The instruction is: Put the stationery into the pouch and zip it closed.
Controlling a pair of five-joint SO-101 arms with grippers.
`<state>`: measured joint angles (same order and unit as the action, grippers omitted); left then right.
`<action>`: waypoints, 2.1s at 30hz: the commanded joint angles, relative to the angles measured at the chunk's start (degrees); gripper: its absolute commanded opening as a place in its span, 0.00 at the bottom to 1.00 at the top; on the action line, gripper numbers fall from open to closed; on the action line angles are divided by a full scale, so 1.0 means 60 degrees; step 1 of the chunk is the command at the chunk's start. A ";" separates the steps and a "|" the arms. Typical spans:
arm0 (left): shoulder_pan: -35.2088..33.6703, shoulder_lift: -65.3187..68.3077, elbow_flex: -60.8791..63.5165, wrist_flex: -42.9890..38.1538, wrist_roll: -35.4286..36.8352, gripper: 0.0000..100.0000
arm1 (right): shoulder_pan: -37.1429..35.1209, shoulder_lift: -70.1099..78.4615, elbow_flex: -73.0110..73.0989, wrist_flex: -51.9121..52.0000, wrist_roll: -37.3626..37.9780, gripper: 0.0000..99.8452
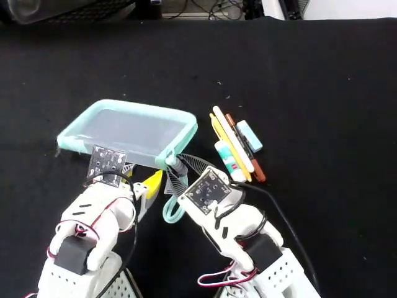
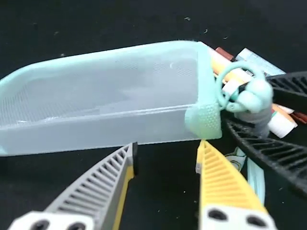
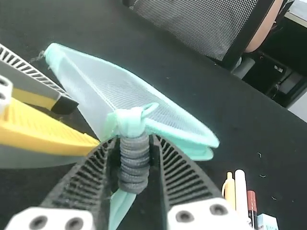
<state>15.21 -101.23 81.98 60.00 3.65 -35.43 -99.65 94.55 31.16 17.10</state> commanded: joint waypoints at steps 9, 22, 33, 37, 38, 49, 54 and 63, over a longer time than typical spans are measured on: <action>0.0168 0.0059 -0.1253 0.0630 0.0132 0.22 | 0.0117 -0.0110 -0.0125 -0.0234 -0.0044 0.01; 0.0168 0.0059 -0.0549 -0.0220 0.0073 0.22 | 0.0103 -0.0139 -0.0139 -0.0205 -0.0044 0.01; 0.1443 0.0059 -0.0828 0.0293 0.0147 0.22 | 0.0103 -0.0125 -0.0139 -0.0234 -0.0044 0.01; 0.1370 0.0059 -0.0286 -0.0337 0.0103 0.22 | 0.0103 -0.0125 -0.0139 -0.0205 -0.0044 0.01; 0.1179 0.0059 -0.0110 -0.0586 0.0103 0.22 | 0.0103 -0.0125 -0.0139 -0.0190 -0.0044 0.01; -0.1004 0.0059 0.0623 -0.1832 0.0059 0.22 | 0.0103 -0.0139 -0.1502 0.1963 -0.0029 0.01; -0.1018 0.0059 0.0623 -0.1817 0.0059 0.22 | 0.0103 -0.0066 -0.1458 0.1993 -0.0029 0.01; -0.1018 0.0059 -0.0125 -0.0982 0.0059 0.22 | 0.0088 -0.0066 -0.0549 0.0996 -0.0029 0.01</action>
<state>10.11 -100.70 84.62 53.58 4.26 -35.25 -99.65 91.21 39.87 17.19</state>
